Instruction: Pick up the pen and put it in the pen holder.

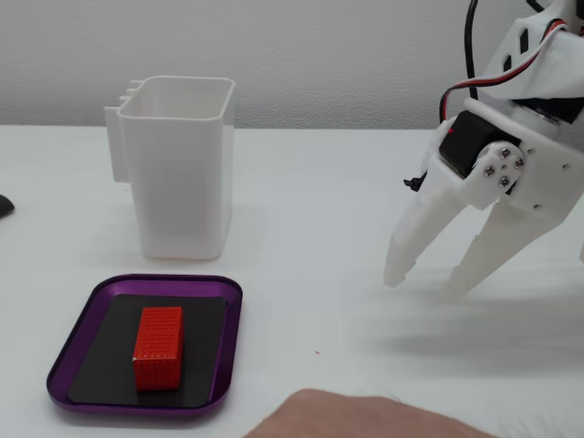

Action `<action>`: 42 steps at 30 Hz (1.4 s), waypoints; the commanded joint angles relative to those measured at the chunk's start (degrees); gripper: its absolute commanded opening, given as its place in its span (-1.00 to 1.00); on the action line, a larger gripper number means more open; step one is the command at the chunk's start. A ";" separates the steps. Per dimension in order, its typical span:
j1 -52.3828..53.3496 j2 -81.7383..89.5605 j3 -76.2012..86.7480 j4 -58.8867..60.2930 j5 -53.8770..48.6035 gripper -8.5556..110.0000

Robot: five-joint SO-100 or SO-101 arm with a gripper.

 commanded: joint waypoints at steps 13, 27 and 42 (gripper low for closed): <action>8.17 0.79 -0.62 -0.97 -6.59 -0.60; 12.92 0.79 -0.44 -0.97 -9.05 -0.60; -21.01 -14.94 -15.38 -2.72 13.97 -0.60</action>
